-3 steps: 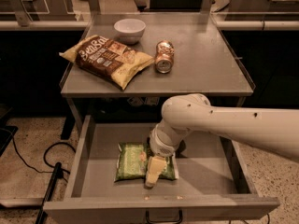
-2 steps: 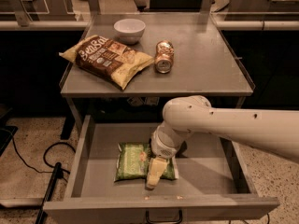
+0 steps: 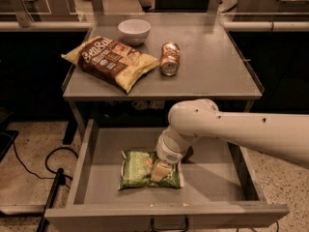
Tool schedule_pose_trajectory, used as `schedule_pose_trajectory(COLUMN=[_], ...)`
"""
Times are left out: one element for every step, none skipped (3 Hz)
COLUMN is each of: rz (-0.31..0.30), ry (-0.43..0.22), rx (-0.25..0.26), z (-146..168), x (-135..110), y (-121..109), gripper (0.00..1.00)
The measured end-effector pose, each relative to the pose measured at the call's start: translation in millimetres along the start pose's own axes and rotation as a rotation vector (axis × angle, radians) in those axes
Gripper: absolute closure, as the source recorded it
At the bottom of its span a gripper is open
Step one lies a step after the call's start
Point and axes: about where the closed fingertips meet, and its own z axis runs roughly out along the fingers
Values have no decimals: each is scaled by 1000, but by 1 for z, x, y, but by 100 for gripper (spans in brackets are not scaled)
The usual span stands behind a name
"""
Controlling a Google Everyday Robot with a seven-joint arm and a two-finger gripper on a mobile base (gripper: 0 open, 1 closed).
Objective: Pick green jalapeno chip bag from top drawer and place on counter
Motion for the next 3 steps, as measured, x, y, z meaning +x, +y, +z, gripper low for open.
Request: schedule_pose_trajectory(rz=[0, 0, 0], ry=[0, 0, 0], rx=[0, 0, 0], z=[0, 0, 0], x=[0, 0, 0], y=[0, 0, 0], gripper=[66, 90, 100])
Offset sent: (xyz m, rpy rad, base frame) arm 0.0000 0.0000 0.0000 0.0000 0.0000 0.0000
